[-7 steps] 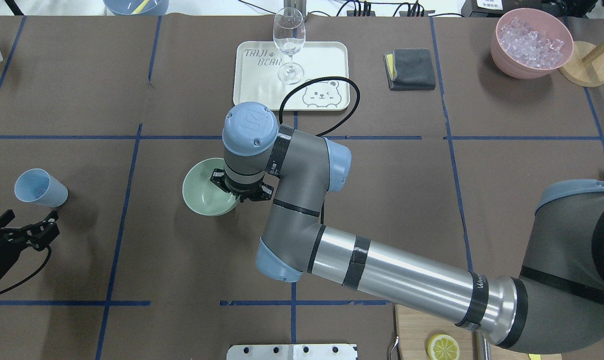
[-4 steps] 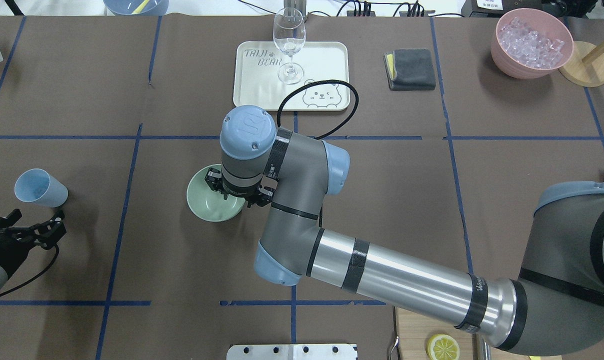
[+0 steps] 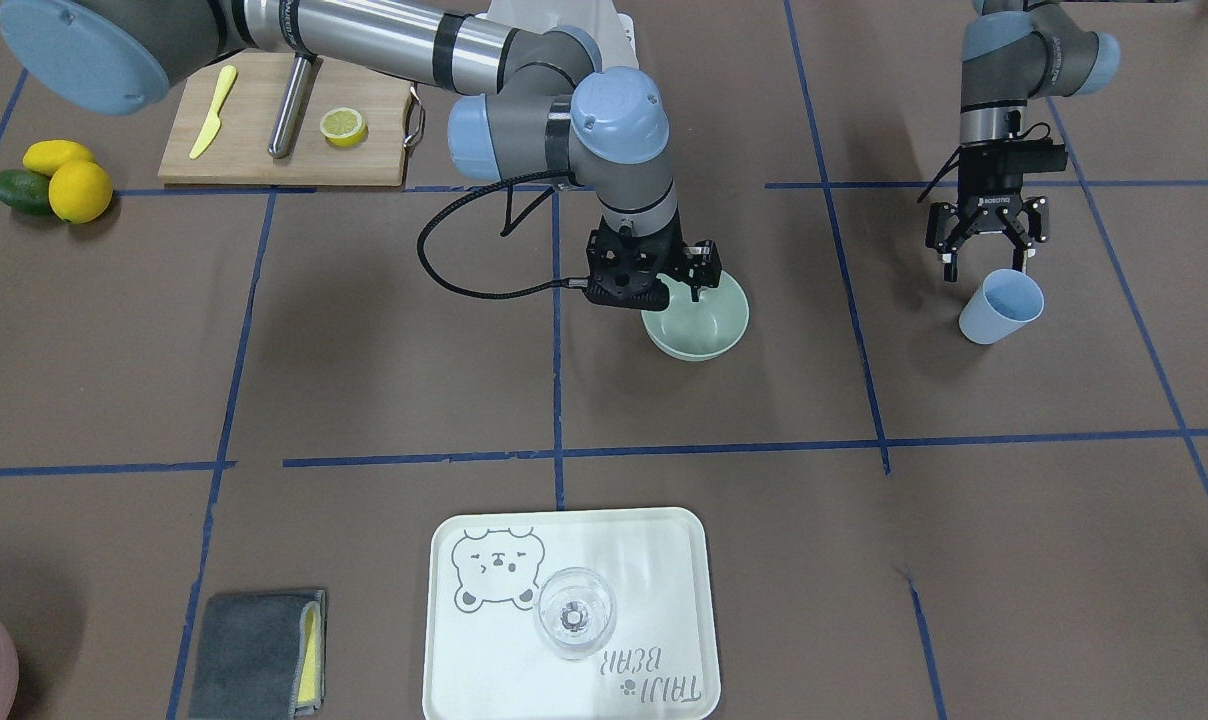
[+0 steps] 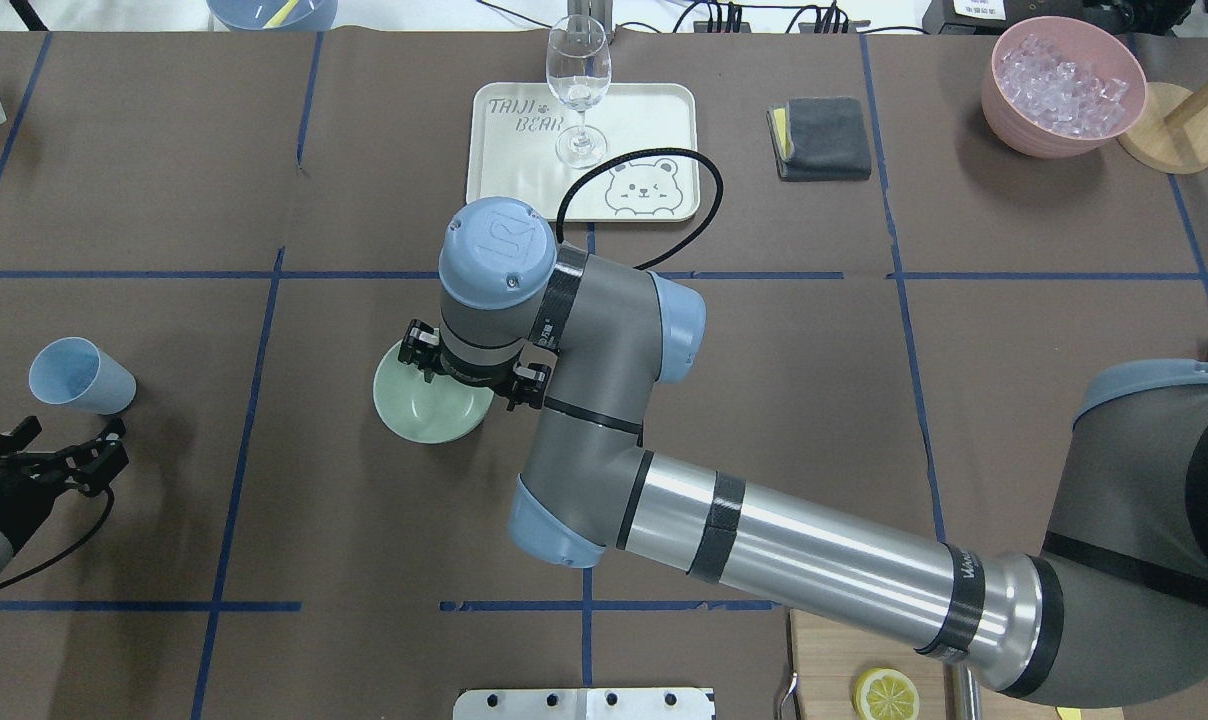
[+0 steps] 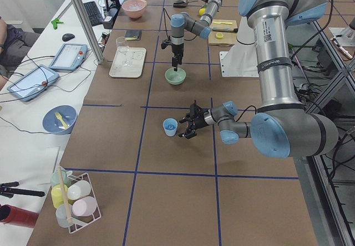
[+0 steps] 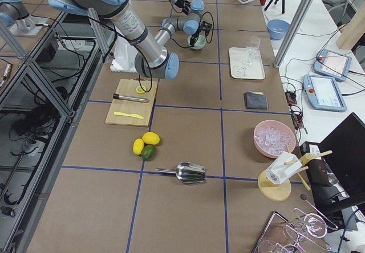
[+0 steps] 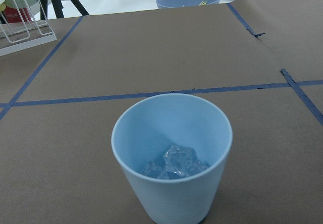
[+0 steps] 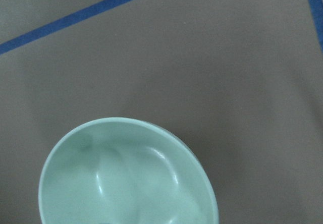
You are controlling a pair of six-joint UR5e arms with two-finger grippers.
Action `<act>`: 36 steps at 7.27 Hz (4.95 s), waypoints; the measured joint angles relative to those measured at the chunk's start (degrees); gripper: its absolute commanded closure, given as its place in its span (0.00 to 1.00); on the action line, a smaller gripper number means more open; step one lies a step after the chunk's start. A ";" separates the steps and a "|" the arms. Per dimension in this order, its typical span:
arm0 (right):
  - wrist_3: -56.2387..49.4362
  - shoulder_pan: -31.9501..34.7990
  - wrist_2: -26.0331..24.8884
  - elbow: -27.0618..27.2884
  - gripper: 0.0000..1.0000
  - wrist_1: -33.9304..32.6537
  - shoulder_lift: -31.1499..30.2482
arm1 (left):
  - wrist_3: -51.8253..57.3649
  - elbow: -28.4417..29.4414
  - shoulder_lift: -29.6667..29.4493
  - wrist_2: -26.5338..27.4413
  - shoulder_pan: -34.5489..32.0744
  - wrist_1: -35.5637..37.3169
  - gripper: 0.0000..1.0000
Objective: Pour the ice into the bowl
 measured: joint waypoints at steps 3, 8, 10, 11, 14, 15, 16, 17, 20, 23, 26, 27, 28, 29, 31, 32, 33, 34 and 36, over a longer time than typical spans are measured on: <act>-3.77 4.15 0.20 6.81 0.00 -7.58 -3.04 | 2.87 0.27 -1.66 -0.06 -3.93 -0.65 0.02; -13.19 8.29 0.19 14.31 0.00 -11.31 -10.75 | 5.66 6.44 -7.35 -0.22 -6.44 -3.35 0.05; -13.47 8.40 0.16 14.57 0.00 -11.34 -10.94 | 7.52 7.48 -7.48 -0.28 -7.29 -4.57 0.32; -13.50 8.42 0.16 14.68 0.00 -11.34 -10.95 | 7.99 7.59 -7.50 -0.34 -7.61 -4.68 0.73; -13.51 8.67 0.18 14.94 0.00 -11.34 -11.02 | 9.61 6.55 -8.62 -1.68 -8.49 -4.77 1.00; -13.51 8.83 0.27 15.92 0.00 -11.32 -11.70 | 15.08 4.35 -8.89 -4.18 -10.64 -4.79 1.00; -13.56 8.97 0.38 18.72 0.00 -11.19 -13.94 | 21.70 2.00 -8.83 -5.95 -12.88 -4.68 1.00; -14.04 9.12 0.46 22.86 0.00 -11.02 -17.38 | 25.78 0.56 -8.82 -6.69 -14.01 -4.38 1.00; -15.79 9.40 0.51 31.07 0.00 -10.77 -24.64 | 33.52 -3.40 -9.48 -7.79 -14.78 -3.57 1.00; -15.96 9.55 0.49 34.39 0.00 -10.57 -27.48 | 47.33 -5.20 -13.77 -9.22 -15.33 -2.33 1.00; -15.89 9.56 0.36 35.15 0.00 -10.55 -27.93 | 47.36 -9.26 -15.45 -7.71 -15.09 5.21 1.00; -15.89 9.56 0.29 35.17 0.00 -10.55 -27.95 | 45.52 -9.88 -15.68 -6.37 -14.38 6.15 1.00; -15.86 9.56 0.24 35.20 0.00 -10.55 -27.96 | 43.62 -10.14 -15.90 -5.72 -13.35 6.55 1.00; -15.84 9.56 0.19 35.20 0.00 -10.55 -27.97 | 41.18 -10.41 -16.53 -5.46 -12.12 7.78 1.00; -15.83 9.56 0.13 35.26 0.00 -10.55 -28.03 | 35.86 -11.33 -20.48 -4.00 -9.52 16.39 1.00; -15.84 9.56 0.12 35.34 0.00 -10.53 -28.14 | 34.28 -12.07 -22.12 -3.07 -8.27 20.22 1.00; -15.79 9.56 0.09 35.38 0.00 -10.49 -28.30 | 32.69 -12.45 -23.78 -2.17 -6.98 23.25 1.00; -15.77 9.56 0.08 35.38 0.00 -10.47 -28.39 | 31.10 -12.59 -25.98 -0.53 -5.35 27.40 1.00; -15.79 9.56 0.07 35.34 0.00 -10.46 -28.47 | 30.23 -12.61 -29.04 3.94 -2.66 37.29 1.00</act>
